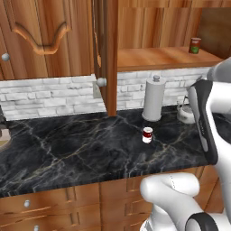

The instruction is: Pick the cans from the counter and place them in their designated side in the cabinet.

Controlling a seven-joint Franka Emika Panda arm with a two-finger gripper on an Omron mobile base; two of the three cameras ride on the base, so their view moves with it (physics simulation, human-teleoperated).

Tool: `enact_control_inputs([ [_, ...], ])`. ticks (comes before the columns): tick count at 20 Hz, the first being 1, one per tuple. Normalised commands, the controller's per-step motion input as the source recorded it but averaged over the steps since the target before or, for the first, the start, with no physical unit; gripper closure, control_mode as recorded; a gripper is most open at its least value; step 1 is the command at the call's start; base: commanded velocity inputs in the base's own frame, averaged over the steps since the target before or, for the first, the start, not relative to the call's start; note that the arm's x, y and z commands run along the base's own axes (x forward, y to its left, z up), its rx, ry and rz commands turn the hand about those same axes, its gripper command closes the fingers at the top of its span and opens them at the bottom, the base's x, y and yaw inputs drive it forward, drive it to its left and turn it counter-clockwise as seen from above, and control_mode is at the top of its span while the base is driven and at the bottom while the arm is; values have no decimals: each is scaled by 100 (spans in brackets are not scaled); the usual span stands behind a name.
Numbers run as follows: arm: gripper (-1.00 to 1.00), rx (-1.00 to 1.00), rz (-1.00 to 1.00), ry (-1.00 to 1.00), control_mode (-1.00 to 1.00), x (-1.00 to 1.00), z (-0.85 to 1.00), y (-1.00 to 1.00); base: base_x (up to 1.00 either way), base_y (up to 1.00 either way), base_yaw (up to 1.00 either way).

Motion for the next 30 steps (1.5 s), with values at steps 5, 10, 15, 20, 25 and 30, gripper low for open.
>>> enact_control_inputs([
  [5,100,-1,2,-9,-100,18,17,-6,0,0,0],
  [10,100,0,2,-5,-100,27,14,-5,0,0,0],
  [15,100,0,0,-1,-100,34,16,-7,0,0,0],
  [20,100,0,0,0,-100,36,19,-10,0,0,0],
  [25,100,0,0,1,-100,35,17,-14,0,0,0],
  [30,100,0,0,2,-100,28,5,-21,0,0,0],
])
